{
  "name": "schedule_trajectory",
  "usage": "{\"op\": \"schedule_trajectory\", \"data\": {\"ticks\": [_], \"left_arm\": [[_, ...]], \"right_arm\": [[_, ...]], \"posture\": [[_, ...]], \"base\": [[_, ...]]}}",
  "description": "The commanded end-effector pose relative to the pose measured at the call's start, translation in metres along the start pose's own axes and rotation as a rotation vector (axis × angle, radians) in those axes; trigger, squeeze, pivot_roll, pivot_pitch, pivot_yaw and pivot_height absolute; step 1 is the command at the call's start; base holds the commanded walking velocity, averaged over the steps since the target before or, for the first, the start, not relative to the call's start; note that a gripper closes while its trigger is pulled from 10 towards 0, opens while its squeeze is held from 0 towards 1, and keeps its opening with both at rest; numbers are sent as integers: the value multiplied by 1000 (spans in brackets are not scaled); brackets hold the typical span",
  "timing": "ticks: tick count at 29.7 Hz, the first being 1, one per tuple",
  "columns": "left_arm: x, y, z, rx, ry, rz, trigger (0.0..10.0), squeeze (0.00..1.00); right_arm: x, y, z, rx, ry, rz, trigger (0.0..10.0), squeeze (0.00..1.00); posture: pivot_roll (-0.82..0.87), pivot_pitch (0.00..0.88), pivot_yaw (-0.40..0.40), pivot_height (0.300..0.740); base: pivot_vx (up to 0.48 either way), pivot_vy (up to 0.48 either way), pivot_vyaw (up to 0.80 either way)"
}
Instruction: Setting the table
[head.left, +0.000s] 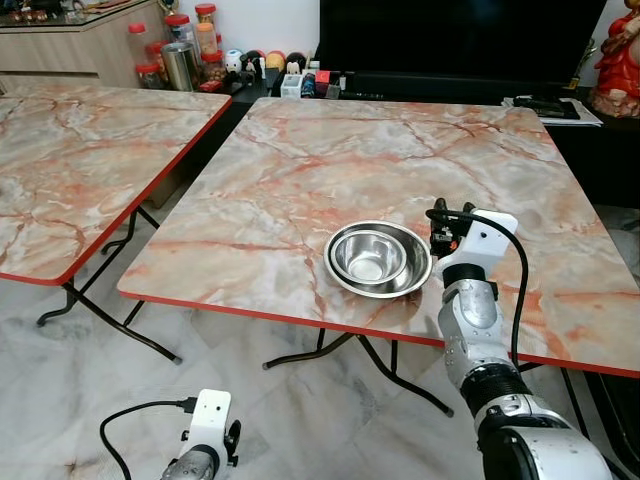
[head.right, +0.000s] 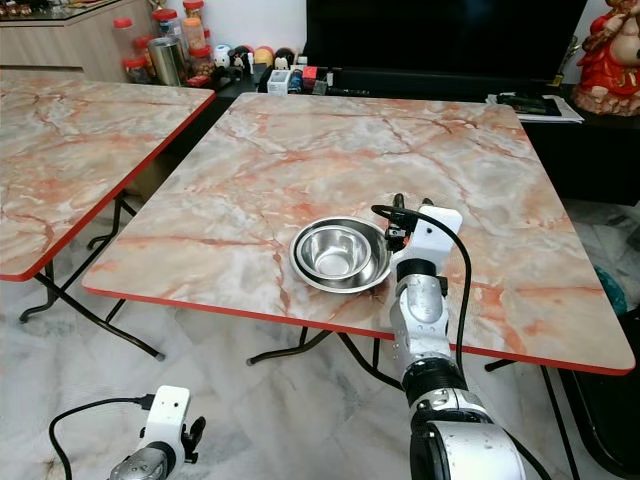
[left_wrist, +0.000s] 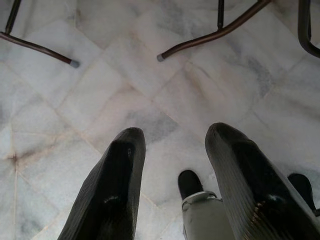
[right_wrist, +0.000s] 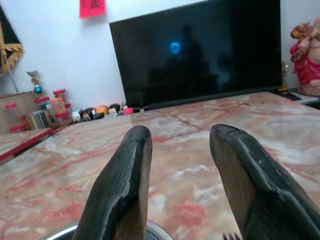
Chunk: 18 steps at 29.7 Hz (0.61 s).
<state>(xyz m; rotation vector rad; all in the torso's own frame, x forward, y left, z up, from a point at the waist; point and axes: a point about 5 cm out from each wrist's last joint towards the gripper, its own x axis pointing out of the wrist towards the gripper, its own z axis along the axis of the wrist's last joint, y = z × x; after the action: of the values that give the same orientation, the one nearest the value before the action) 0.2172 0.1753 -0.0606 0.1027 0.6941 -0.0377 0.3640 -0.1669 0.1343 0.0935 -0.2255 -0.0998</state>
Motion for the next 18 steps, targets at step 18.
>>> {"op": "schedule_trajectory", "data": {"ticks": [18], "left_arm": [[-1, 4, -1, 0, -5, 10, 10000, 0]], "right_arm": [[-1, 21, 5, -4, -37, 85, 10000, 0]], "posture": [[6, 0, 13, 705]], "base": [[0, 351, 0]]}}
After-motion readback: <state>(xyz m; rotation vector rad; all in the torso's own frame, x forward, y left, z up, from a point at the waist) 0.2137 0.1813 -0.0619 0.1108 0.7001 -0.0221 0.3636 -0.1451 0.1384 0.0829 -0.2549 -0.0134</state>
